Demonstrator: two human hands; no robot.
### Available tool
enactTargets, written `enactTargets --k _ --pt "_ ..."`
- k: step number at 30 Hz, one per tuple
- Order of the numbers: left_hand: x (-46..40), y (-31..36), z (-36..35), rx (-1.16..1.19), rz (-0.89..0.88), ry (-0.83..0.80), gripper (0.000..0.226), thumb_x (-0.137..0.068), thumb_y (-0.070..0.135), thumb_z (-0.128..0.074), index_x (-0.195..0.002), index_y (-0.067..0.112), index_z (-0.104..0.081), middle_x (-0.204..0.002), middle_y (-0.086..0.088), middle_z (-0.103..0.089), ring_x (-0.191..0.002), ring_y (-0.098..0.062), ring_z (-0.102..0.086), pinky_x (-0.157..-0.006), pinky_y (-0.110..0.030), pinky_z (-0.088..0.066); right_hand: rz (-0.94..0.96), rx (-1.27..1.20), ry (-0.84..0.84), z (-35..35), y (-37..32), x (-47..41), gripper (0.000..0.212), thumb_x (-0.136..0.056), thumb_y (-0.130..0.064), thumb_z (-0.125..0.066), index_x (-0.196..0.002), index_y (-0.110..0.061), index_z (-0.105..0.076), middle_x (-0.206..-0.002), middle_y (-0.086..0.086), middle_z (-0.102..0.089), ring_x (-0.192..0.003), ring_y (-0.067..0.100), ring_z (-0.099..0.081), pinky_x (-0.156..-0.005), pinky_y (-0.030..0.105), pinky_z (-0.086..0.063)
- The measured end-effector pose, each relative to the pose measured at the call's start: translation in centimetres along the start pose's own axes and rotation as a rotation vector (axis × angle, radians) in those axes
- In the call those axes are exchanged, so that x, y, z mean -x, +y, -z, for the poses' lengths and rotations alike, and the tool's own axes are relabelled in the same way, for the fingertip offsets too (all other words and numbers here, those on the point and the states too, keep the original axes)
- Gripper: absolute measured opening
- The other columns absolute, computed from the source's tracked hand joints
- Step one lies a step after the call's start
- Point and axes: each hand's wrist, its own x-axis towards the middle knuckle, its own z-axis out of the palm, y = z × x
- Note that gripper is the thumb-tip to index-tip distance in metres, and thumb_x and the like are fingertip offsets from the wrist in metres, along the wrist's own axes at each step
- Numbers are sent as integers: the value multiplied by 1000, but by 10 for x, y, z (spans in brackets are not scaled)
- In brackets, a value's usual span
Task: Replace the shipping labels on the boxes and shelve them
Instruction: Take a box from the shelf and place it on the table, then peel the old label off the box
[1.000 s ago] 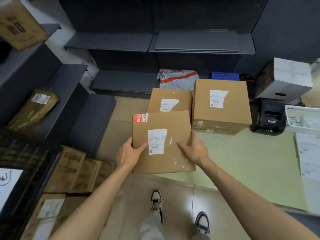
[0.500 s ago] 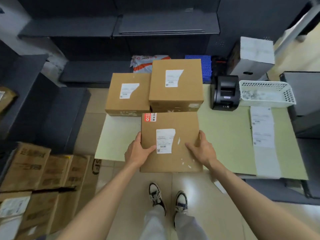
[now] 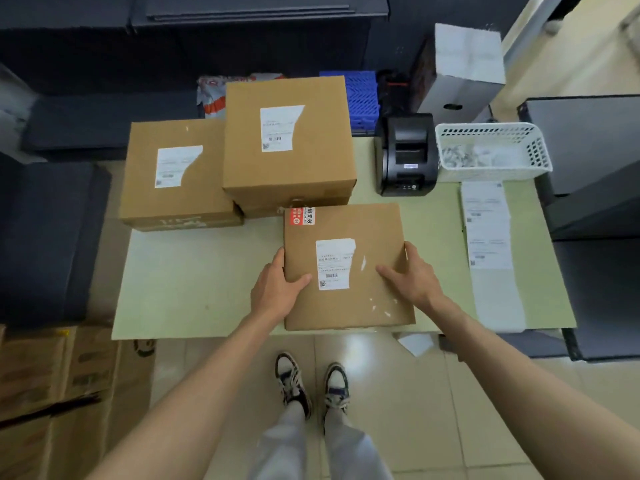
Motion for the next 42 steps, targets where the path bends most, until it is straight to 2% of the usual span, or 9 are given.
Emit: enactTargets --k 7,10,12,15,20,26,32,38,42 --pt "-4 -1 4 35 -34 -11 85 -88 52 -70 -156 37 -21 -144 0 -45 -126 -24 -53 -94 -41 -48 -23 4 11 -4 4 -9 77 -84 -51 -67 -143 -17 -32 -135 12 -52 -118 34 -53 -98 49 -46" --pt "2 1 7 -53 -162 19 86 -92 46 -67 -160 33 -16 -167 4 -14 -149 -19 -24 -107 -43 -40 50 273 150 -5 -9 -6 72 -83 -53 -67 -135 -12 -40 -128 14 -48 -116 34 -48 -90 45 -47" --pt "3 0 9 -125 -294 17 82 -95 42 -65 -161 28 -18 -169 10 -3 -153 -12 -9 -116 -38 -31 184 378 230 -6 -23 -5 60 -84 -50 -66 -126 -9 -49 -123 13 -49 -112 34 -47 -86 43 -47" --pt "-1 -6 12 -239 -429 -59 81 -97 43 -61 -162 25 -15 -169 11 1 -154 -10 1 -124 -38 -17 346 407 142 -13 -46 -4 38 -89 -40 -64 -115 -12 -59 -117 10 -53 -104 31 -52 -83 39 -47" --pt "-7 -8 17 -435 -489 -102 79 -101 55 -44 -162 25 -3 -168 9 10 -154 -11 11 -126 -46 -12 496 456 -2 -30 -78 -15 22 -91 -26 -64 -110 -15 -61 -113 6 -56 -106 27 -54 -89 41 -47" --pt "-11 -21 15 -384 -513 -86 76 -99 62 -40 -161 31 -9 -167 17 12 -155 -11 7 -126 -45 -11 603 480 -101 -51 -106 -36 28 -93 -17 -60 -120 -12 -58 -132 16 -49 -121 34 -46 -101 44 -41" --pt "-21 -38 4 -252 -556 -86 78 -98 64 -43 -161 35 -9 -164 26 13 -153 -3 4 -124 -45 -21 729 532 -92 -57 -104 -54 12 -89 -14 -61 -100 -8 -57 -113 14 -53 -108 33 -50 -88 42 -44" --pt "-22 -40 3 -255 -553 -83 80 -95 67 -45 -160 38 -10 -163 29 13 -154 -6 -1 -123 -47 -22 805 514 -91 -56 -102 -61 2 -89 -12 -59 -90 -11 -58 -96 9 -54 -94 31 -54 -79 43 -47" --pt "-19 -36 5 -271 -539 -68 80 -95 67 -46 -160 39 -11 -164 29 11 -154 -9 -6 -122 -48 -25 841 502 -83 -52 -96 -58 9 -92 -13 -57 -84 -9 -59 -93 10 -54 -88 30 -55 -74 42 -47"
